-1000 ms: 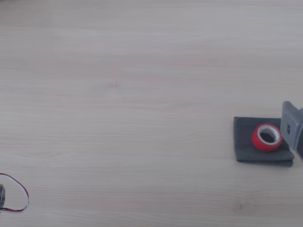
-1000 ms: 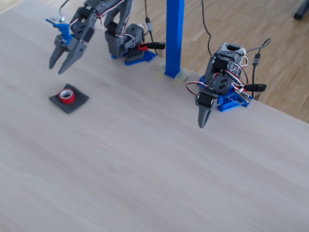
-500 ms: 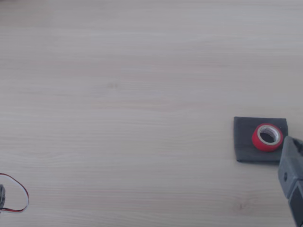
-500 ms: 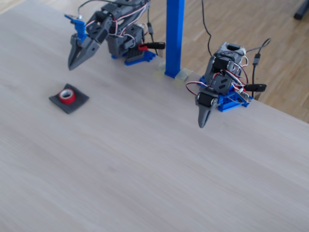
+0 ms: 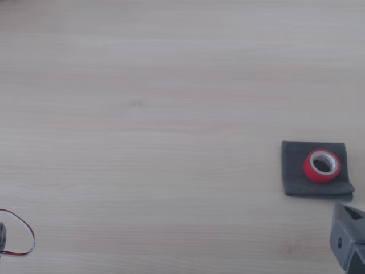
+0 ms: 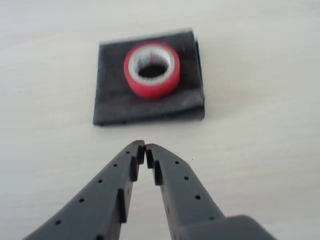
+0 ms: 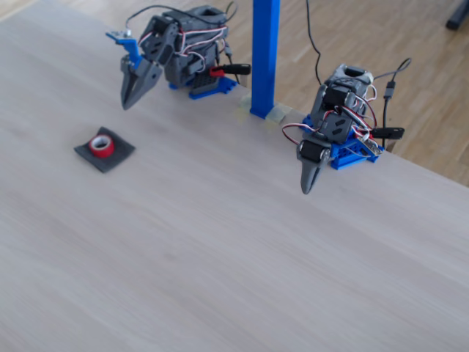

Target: Grab the red tape and move it to the grey mat

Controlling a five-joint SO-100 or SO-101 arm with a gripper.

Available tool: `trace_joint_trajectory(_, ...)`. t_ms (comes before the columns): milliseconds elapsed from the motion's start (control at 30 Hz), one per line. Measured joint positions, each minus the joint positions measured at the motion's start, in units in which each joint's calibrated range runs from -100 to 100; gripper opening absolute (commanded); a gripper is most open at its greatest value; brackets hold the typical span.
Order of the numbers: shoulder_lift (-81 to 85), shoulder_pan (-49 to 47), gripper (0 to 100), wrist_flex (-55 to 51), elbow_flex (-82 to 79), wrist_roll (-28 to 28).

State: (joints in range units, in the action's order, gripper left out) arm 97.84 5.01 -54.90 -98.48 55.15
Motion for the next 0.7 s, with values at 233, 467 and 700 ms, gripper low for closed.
trace_joint_trajectory(233, 0.33, 0.0, 2, -10.79, 0.0, 1.35)
trace_joint_trajectory(467, 0.33, 0.0, 2, -18.66, 0.0, 3.06)
trace_joint_trajectory(700, 0.33, 0.41, 2, -19.33, 0.0, 2.9)
